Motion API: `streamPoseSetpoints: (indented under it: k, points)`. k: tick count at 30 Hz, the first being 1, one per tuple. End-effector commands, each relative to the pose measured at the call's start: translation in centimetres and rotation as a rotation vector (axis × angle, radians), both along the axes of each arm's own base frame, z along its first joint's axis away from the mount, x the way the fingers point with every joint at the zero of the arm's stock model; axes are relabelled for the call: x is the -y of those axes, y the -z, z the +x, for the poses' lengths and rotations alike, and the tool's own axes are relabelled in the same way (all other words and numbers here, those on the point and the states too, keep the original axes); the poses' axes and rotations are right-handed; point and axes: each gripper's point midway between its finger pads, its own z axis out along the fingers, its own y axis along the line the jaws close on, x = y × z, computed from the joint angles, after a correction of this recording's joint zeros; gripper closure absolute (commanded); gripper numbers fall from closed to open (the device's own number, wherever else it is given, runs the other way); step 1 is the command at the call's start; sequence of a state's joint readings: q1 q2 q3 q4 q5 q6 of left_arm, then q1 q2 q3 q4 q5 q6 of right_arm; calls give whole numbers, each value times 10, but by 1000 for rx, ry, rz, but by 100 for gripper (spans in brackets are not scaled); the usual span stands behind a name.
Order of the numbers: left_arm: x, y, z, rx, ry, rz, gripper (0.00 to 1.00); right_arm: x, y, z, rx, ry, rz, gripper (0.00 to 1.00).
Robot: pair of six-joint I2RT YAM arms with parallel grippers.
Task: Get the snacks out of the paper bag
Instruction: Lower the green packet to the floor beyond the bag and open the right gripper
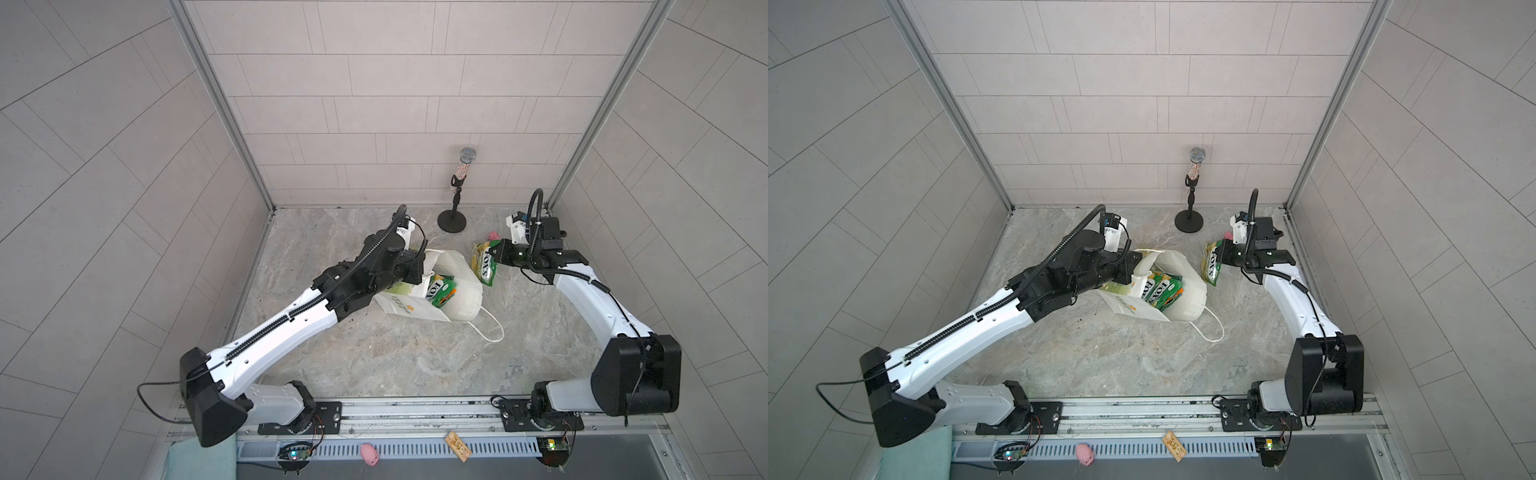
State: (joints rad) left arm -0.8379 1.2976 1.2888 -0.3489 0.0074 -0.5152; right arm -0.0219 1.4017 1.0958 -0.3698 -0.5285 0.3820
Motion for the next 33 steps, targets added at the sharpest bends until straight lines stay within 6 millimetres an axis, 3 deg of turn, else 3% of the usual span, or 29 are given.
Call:
streamPoseSetpoints:
  k: [1, 7, 13, 18, 33]
  points:
    - [-2, -6, -2, 22, 12, -10, 100, 9, -10, 15, 50, 4, 53, 100]
    - [1, -4, -2, 20, 29, -8, 100, 34, 36, 19, -68, 37, 128, 100]
    - [-1, -4, -2, 24, 24, -2, 100, 64, 72, 13, -153, 127, -18, 100]
    - [0, -2, -3, 18, 27, -2, 100, 85, 86, 11, -202, 171, -146, 100]
    - [2, -3, -1, 19, 29, 0, 100, 115, 119, 25, -362, 181, -310, 100]
